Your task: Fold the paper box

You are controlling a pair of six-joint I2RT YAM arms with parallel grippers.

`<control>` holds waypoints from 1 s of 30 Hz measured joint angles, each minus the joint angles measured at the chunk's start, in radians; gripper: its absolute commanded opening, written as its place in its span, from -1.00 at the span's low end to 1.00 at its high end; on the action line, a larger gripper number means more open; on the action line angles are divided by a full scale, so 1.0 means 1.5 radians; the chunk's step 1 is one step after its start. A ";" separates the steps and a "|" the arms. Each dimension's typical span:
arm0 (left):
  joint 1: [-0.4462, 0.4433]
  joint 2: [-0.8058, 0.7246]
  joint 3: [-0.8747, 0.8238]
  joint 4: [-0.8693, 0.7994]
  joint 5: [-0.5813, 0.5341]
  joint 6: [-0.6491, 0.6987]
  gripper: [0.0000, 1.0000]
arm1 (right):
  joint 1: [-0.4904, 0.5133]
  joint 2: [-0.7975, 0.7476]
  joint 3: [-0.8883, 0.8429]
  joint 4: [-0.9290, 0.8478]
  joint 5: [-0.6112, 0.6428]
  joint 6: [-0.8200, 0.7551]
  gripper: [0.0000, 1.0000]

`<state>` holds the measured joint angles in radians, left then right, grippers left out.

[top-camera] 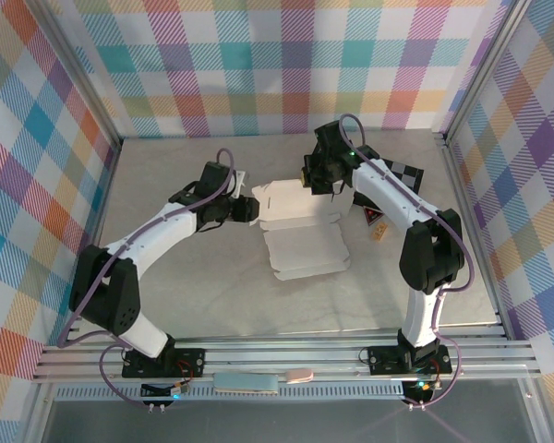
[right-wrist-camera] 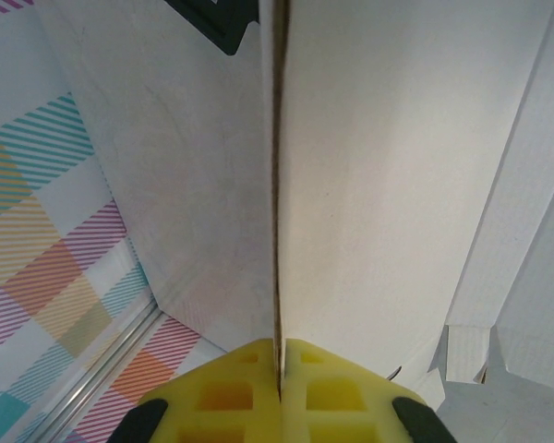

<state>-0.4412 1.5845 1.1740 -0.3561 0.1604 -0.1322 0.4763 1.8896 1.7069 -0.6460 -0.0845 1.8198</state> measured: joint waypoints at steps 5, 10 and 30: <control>-0.035 0.035 0.031 0.006 -0.031 0.017 -0.50 | 0.005 0.000 0.000 -0.001 -0.002 0.000 -1.00; -0.068 0.049 0.040 0.005 -0.106 0.001 -0.94 | 0.013 0.002 0.000 0.000 -0.001 0.001 -1.00; 0.012 -0.205 -0.118 0.002 -0.105 -0.149 -0.21 | 0.054 -0.041 -0.225 0.249 0.047 -0.062 -1.00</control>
<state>-0.4225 1.2762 0.9974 -0.3538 0.0036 -0.3557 0.5575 1.8282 1.3689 -0.2718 -0.0135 1.7275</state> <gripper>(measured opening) 0.430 0.047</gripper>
